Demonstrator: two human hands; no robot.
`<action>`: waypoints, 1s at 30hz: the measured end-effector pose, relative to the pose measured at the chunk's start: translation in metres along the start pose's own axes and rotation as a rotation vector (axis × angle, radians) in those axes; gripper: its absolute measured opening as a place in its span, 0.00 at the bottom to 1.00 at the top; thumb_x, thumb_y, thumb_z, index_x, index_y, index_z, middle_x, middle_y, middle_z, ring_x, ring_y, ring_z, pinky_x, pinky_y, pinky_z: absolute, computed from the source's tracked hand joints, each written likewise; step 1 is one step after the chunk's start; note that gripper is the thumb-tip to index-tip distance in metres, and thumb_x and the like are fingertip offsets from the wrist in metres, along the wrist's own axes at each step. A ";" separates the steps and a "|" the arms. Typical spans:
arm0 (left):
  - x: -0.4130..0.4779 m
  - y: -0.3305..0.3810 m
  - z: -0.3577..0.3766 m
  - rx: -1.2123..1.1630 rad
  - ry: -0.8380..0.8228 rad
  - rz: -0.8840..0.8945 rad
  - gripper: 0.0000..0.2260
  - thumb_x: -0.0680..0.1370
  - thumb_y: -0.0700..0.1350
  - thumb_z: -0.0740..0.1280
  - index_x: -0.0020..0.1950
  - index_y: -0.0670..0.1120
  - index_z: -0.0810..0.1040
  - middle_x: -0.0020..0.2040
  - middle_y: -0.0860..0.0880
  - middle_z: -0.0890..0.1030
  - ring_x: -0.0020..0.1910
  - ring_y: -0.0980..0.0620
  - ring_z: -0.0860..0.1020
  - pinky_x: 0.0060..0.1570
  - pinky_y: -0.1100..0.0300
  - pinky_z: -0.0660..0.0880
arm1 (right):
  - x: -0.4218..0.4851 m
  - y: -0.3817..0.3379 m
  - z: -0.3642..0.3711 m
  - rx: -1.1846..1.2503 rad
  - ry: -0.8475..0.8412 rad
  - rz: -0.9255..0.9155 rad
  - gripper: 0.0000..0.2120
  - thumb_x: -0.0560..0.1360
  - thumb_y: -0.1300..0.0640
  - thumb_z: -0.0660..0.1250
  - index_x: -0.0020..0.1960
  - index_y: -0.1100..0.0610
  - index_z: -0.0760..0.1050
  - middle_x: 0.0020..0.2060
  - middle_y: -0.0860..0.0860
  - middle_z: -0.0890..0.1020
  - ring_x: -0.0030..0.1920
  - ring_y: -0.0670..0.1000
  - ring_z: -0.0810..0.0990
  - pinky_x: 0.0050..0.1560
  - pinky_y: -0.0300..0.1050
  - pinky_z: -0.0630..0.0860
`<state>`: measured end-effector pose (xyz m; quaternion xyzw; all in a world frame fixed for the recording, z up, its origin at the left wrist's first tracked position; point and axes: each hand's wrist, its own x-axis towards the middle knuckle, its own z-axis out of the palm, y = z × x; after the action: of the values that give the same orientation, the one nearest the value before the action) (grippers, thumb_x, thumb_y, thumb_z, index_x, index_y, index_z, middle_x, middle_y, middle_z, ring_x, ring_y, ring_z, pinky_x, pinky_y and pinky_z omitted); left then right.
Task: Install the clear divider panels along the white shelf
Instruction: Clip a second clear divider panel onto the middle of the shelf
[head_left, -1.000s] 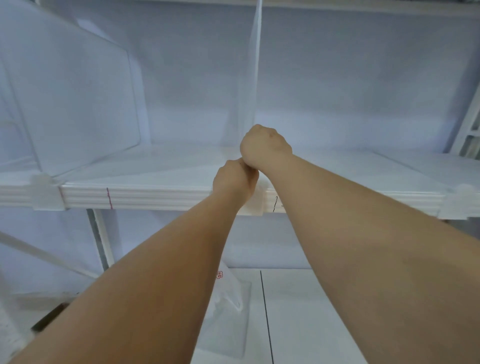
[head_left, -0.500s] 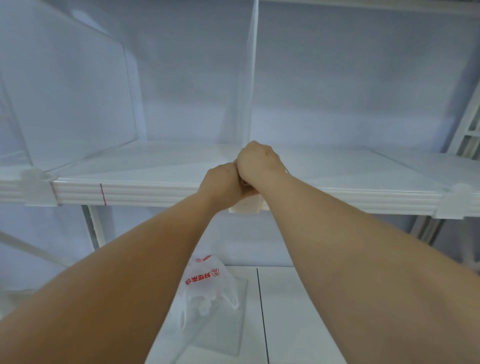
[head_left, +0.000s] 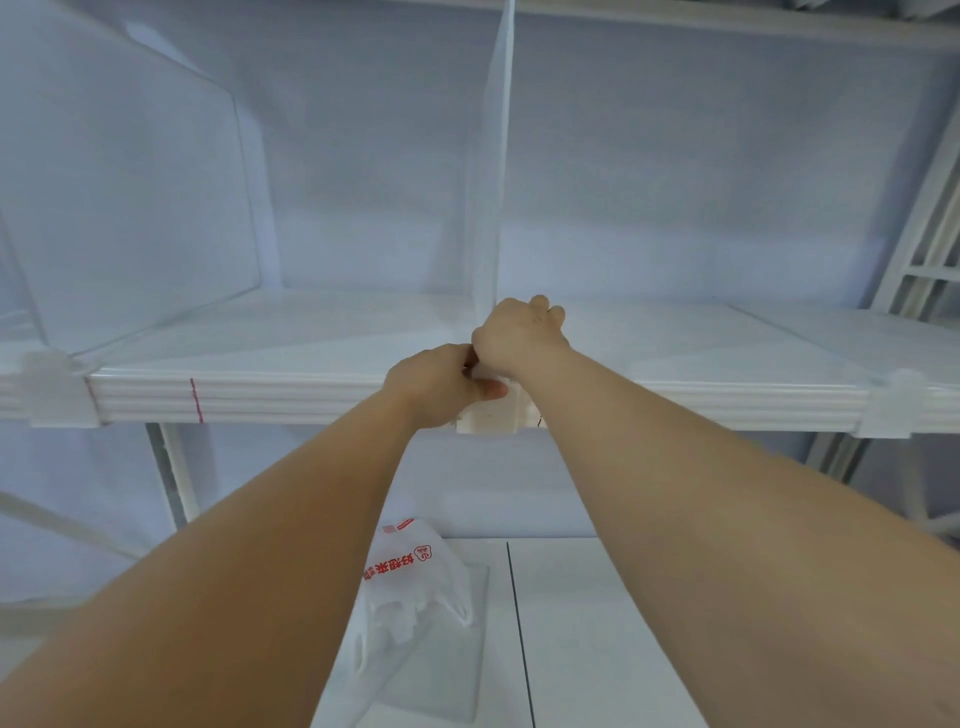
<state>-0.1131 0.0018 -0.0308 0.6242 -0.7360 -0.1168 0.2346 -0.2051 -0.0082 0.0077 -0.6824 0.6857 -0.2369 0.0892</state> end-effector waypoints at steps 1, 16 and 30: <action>0.000 0.000 0.001 0.012 0.009 -0.005 0.16 0.76 0.58 0.64 0.60 0.51 0.75 0.55 0.50 0.82 0.54 0.47 0.79 0.53 0.56 0.72 | 0.001 0.000 -0.001 -0.014 -0.018 -0.006 0.04 0.75 0.60 0.58 0.49 0.58 0.69 0.59 0.57 0.70 0.63 0.59 0.66 0.50 0.46 0.62; 0.001 0.000 0.000 0.000 0.062 0.003 0.12 0.76 0.55 0.65 0.54 0.50 0.78 0.51 0.48 0.83 0.48 0.47 0.78 0.45 0.60 0.70 | 0.003 0.004 -0.012 0.110 -0.089 -0.091 0.14 0.74 0.67 0.57 0.31 0.58 0.61 0.29 0.53 0.68 0.28 0.51 0.66 0.26 0.42 0.61; -0.007 0.010 0.002 -0.029 0.043 -0.019 0.32 0.78 0.50 0.63 0.78 0.50 0.51 0.69 0.48 0.73 0.66 0.44 0.72 0.61 0.56 0.67 | -0.017 0.016 0.010 0.235 0.023 -0.059 0.13 0.78 0.56 0.57 0.60 0.58 0.72 0.56 0.57 0.78 0.54 0.58 0.77 0.46 0.46 0.71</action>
<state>-0.1219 0.0106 -0.0290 0.6300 -0.7232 -0.1163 0.2580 -0.2141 0.0060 -0.0113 -0.6843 0.6339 -0.3261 0.1536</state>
